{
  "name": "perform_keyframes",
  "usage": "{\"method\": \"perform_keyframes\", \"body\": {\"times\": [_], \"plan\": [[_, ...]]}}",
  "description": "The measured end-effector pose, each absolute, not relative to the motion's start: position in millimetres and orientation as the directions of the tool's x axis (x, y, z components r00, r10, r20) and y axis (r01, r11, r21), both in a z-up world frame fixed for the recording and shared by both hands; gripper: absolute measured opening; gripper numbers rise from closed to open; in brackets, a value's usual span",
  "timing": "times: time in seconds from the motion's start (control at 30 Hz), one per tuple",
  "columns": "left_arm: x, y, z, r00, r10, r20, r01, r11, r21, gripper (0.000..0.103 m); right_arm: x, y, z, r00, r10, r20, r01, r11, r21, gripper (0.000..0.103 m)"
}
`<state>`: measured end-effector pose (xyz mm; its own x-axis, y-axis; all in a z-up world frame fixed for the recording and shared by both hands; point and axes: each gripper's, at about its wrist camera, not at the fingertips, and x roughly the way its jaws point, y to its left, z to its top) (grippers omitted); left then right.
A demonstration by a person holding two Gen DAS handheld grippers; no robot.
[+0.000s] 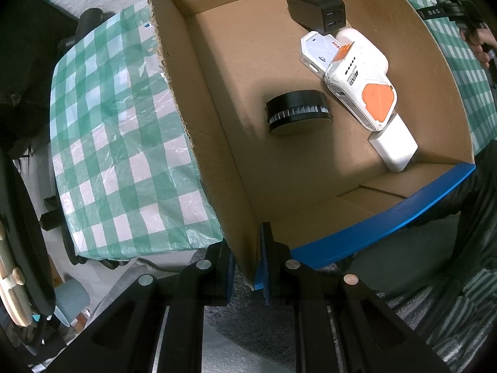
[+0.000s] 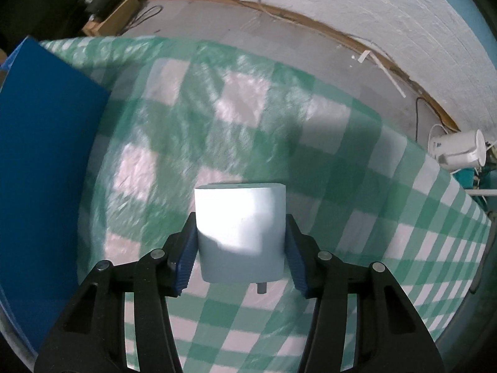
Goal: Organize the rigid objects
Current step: 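Grasp the white square charger with the right gripper and lift it, then carry the white charger into the box and open the right gripper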
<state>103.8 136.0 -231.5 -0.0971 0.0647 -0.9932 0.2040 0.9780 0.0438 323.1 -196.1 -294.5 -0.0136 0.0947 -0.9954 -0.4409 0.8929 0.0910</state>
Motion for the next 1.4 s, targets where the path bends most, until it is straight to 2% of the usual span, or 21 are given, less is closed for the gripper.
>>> {"method": "perform_keyframes", "body": {"times": [0.63, 1.07, 1.4], "plan": [[103.7, 136.0, -230.4, -0.088, 0.066, -0.994, 0.209, 0.977, 0.046, 0.013, 281.6, -184.0, -214.1, -0.05, 0.143, -0.988, -0.47, 0.87, 0.15, 0.052], [105.5, 135.6, -231.2, -0.086, 0.067, -0.994, 0.215, 0.976, 0.047, 0.013, 257.4, -129.9, -153.3, -0.029, 0.215, -0.976, -0.569, 0.799, 0.193, 0.052], [106.5, 134.7, -231.6, -0.084, 0.067, -0.994, 0.216, 0.975, 0.047, 0.013, 236.9, -69.7, -145.4, -0.047, 0.244, -0.969, -0.631, 0.745, 0.218, 0.052]]}}
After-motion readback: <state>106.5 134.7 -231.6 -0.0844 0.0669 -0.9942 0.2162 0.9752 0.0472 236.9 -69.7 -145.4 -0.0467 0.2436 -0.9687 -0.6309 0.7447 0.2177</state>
